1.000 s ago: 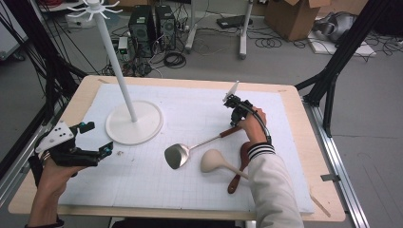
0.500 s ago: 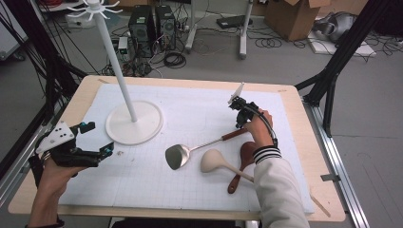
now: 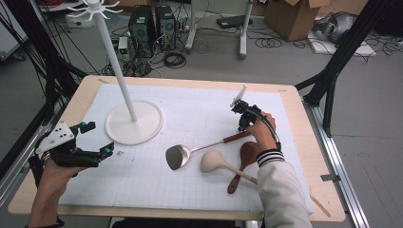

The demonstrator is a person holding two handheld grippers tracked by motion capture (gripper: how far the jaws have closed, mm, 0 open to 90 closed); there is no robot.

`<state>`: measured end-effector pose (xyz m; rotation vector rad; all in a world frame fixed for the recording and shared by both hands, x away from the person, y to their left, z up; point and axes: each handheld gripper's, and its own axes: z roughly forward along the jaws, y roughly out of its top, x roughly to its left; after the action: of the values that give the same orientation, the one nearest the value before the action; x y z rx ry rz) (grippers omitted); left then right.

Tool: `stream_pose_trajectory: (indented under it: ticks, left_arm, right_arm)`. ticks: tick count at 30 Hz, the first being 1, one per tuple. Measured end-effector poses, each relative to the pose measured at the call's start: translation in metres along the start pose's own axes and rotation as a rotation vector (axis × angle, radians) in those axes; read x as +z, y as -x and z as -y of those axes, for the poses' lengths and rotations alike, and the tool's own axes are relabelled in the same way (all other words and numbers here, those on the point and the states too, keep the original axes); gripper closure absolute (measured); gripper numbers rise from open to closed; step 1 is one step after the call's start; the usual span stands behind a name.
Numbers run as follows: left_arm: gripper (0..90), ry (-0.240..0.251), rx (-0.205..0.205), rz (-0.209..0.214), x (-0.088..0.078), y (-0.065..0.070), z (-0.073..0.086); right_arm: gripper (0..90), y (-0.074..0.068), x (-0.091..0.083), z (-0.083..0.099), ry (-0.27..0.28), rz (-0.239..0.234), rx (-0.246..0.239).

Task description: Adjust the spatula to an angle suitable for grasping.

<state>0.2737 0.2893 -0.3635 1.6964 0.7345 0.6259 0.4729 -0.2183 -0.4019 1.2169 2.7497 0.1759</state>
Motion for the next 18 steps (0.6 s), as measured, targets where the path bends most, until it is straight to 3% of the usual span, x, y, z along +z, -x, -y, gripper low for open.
stream_pose_trajectory:
  ticks: [18]
  left_arm:
    - [1.7,-0.010,0.006,0.006,0.003,0.003,0.000]
  right_arm:
    - [89.5,0.001,-0.003,0.014,-0.014,-0.017,-0.014]
